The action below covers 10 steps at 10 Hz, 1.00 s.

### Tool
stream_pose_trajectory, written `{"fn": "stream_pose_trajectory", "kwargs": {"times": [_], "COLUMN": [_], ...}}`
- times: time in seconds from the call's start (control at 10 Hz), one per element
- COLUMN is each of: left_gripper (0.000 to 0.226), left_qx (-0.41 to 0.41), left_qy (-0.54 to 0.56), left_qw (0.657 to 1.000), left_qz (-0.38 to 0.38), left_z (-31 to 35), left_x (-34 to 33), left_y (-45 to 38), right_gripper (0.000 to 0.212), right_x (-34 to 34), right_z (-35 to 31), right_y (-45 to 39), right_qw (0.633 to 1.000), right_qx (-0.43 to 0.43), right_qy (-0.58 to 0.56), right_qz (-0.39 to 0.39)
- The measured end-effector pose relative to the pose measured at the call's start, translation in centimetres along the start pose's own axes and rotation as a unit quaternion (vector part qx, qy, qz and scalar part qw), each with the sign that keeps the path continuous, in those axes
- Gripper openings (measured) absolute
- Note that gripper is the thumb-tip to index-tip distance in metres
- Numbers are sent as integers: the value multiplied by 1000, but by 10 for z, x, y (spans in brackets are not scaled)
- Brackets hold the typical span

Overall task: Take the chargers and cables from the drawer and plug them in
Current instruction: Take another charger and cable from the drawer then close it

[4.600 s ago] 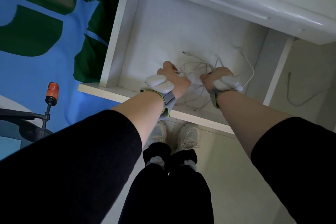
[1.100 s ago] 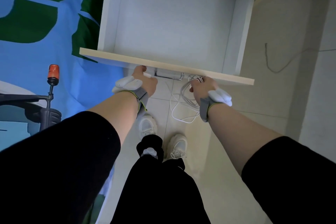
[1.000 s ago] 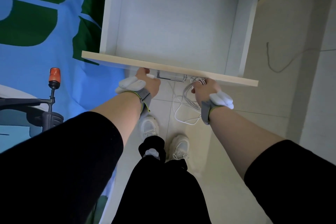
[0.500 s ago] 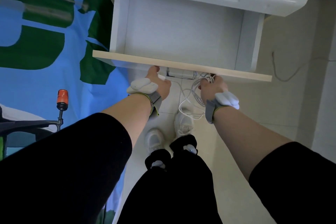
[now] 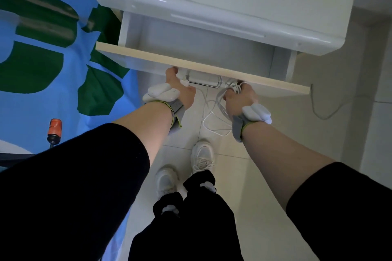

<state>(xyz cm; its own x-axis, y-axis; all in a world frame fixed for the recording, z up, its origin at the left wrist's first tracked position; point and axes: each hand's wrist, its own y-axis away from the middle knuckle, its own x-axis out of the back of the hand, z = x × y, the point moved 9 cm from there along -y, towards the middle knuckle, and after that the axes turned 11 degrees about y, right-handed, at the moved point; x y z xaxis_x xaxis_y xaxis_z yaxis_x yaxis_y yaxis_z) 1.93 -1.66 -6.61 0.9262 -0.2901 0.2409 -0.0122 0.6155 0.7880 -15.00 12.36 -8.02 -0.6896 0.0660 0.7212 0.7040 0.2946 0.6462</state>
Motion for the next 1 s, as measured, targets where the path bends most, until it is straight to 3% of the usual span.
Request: {"fn": "stream_pose_trajectory", "kwargs": {"times": [0.1, 0.2, 0.4, 0.5, 0.6, 0.7, 0.9, 1.0], "left_gripper": [50, 44, 24, 58, 72, 61, 72, 70], "left_qx": [-23, 57, -52, -25, -78, -96, -145, -134], "left_qy": [109, 73, -106, -44, -87, -150, -248, -243], "left_qw": [993, 995, 988, 994, 990, 978, 955, 957], "left_qz": [-22, -45, -100, -100, -81, -109, -77, -88], "left_z": [12, 13, 41, 41, 49, 55, 65, 64], "left_x": [-15, -29, -52, -58, -61, -67, -54, -47], "left_y": [-8, -5, -30, -28, -41, -37, -18, -6], "right_gripper": [41, 41, 50, 49, 48, 44, 42, 41], "right_x": [8, 15, 27, 35, 37, 32, 29, 36], "right_z": [-9, -20, -41, -50, -54, -53, -50, -52], "right_y": [-16, -26, -44, -53, -62, -65, -56, -41], "right_qw": [1000, 999, 996, 995, 996, 996, 997, 995], "right_qx": [16, 47, 71, 81, 79, 79, 73, 78], "right_qy": [1, -10, -16, -16, -14, -10, -20, -52], "right_qz": [6, 24, 45, 55, 49, 44, 32, 30]}}
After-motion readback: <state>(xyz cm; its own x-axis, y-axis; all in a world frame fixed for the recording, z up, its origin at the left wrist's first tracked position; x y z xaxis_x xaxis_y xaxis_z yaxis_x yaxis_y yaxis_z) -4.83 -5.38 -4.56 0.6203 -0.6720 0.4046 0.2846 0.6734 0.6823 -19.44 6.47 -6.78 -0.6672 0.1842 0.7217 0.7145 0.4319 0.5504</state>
